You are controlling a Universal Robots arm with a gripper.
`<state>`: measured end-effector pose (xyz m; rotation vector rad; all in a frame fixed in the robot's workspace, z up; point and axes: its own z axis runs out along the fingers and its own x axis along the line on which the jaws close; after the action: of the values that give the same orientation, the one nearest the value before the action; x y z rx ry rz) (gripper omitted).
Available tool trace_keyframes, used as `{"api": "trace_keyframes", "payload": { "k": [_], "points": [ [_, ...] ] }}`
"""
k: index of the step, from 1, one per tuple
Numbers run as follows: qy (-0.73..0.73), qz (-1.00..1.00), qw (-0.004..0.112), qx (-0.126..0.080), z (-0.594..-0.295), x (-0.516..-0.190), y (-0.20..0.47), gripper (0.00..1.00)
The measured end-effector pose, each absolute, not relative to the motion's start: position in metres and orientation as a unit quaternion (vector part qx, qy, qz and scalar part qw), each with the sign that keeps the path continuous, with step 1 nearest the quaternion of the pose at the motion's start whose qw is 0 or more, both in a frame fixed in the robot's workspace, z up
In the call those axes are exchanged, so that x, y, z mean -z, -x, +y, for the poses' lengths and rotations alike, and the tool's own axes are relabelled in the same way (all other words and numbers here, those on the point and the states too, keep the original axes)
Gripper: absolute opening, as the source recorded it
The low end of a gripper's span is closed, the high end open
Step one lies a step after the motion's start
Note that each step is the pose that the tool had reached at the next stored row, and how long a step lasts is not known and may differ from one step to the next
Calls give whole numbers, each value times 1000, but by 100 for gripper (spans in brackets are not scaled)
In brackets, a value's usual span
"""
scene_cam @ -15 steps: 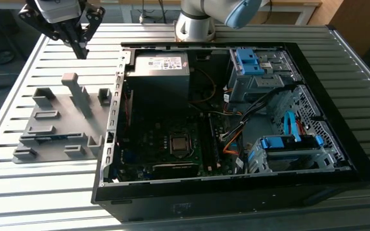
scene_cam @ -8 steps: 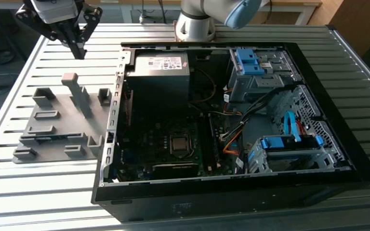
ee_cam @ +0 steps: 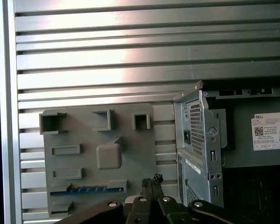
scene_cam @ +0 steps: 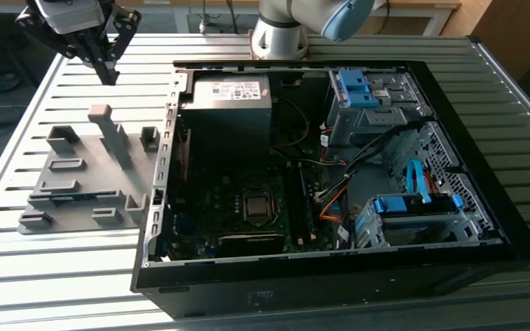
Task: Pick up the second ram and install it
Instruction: 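Reach for the second ram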
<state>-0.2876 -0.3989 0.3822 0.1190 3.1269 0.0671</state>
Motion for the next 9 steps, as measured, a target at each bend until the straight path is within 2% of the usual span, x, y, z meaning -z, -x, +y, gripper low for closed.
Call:
{"api": "trace_keyframes", "payload": {
  "k": [9],
  "points": [
    [-38,999,6,-21,-399,-382,292,11]
  ]
}}
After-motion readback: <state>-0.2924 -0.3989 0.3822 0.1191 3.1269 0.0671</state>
